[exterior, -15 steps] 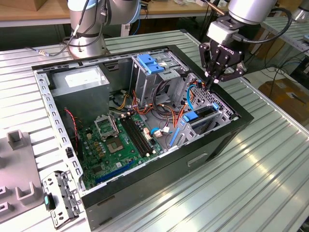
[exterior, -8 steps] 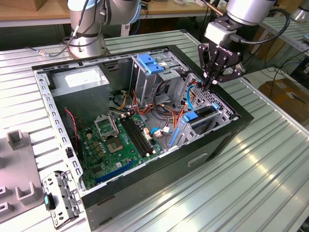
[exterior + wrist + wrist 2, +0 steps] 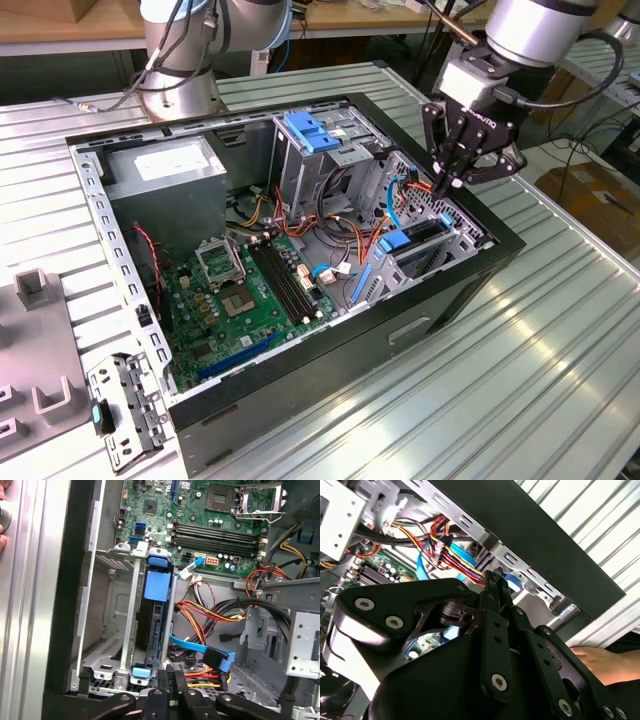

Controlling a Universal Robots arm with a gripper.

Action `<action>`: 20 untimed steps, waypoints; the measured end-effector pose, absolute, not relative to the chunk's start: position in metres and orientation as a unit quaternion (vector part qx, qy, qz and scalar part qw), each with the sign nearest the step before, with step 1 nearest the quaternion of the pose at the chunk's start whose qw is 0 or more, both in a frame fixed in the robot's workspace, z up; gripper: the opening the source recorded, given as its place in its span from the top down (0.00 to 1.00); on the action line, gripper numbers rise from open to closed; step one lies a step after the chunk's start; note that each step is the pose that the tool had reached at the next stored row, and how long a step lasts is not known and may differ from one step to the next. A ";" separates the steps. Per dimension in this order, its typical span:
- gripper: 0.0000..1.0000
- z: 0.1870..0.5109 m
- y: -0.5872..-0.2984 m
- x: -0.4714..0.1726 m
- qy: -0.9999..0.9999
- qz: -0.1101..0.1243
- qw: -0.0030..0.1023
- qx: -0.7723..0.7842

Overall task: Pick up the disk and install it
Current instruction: 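Insert the first disk wire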

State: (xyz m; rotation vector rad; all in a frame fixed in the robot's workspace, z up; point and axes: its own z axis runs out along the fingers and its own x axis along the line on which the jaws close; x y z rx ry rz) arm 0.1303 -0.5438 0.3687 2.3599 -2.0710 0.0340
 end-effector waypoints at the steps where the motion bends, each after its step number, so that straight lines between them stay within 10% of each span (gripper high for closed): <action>1: 0.84 0.369 -0.545 0.130 -0.660 0.011 0.001 0.752; 20: 0.84 0.353 -0.551 0.112 -0.698 0.012 0.000 0.716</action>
